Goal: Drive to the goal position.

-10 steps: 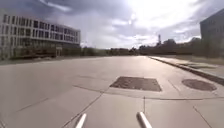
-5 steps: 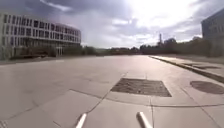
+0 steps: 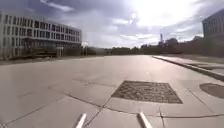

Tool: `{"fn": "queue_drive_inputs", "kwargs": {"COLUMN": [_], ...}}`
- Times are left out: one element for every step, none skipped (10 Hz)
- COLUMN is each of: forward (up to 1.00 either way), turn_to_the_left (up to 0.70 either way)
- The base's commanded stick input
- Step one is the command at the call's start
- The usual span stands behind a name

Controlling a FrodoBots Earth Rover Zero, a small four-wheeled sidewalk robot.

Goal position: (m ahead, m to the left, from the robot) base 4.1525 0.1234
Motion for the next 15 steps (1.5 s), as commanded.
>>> {"fn": "queue_drive_inputs", "kwargs": {"forward": [0.50, 0.50, 0.50, 0.50, 0.50, 0.50, 0.50, 0.50, 0.50, 0.50, 0.50, 0.50, 0.50, 0.50, 0.50], "turn_to_the_left": [0.00, 0.00, 0.00, 0.00, 0.00, 0.00, 0.00, 0.00, 0.00, 0.00, 0.00, 0.00, 0.00, 0.00, 0.00]}}
